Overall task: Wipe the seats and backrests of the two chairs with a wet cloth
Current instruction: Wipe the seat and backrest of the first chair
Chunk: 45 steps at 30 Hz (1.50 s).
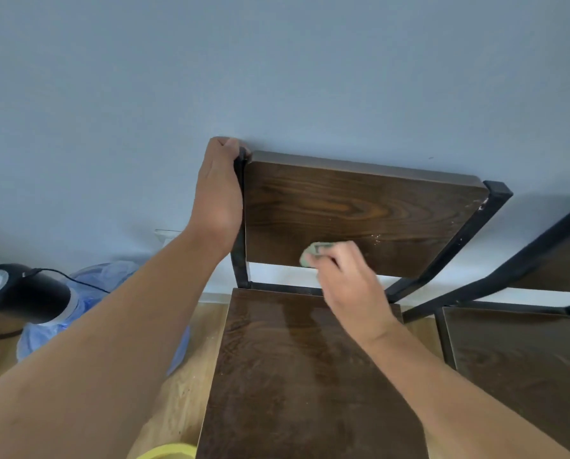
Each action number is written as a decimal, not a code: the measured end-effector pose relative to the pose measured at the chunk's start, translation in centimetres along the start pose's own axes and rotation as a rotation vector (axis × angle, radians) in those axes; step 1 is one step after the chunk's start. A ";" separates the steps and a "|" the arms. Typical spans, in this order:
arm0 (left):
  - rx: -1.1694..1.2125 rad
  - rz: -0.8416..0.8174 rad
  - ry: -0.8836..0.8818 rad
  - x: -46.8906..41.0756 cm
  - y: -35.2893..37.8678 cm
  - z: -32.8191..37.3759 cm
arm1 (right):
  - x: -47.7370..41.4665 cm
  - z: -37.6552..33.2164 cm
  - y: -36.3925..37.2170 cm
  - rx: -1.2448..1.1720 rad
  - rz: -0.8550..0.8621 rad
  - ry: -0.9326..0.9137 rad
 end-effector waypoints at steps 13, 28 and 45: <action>-0.016 0.057 0.044 -0.8 -0.4 -0.5 | 9.2 8.1 -1.4 -0.002 0.100 0.487; 0.055 0.085 0.046 -0.8 -0.5 -0.5 | 6.1 9.2 -9.5 0.061 0.414 0.363; 0.046 0.111 -0.002 -0.6 -0.6 -0.7 | 7.8 12.0 -10.2 0.142 0.467 0.374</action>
Point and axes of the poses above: each hand's wrist, its own x-axis away from the middle knuckle, its own y-axis out of the palm, z = x × y, the point moved 8 cm from there along -x, towards the middle knuckle, and after that the axes turned 9 degrees about -y, right-handed, at the moved point
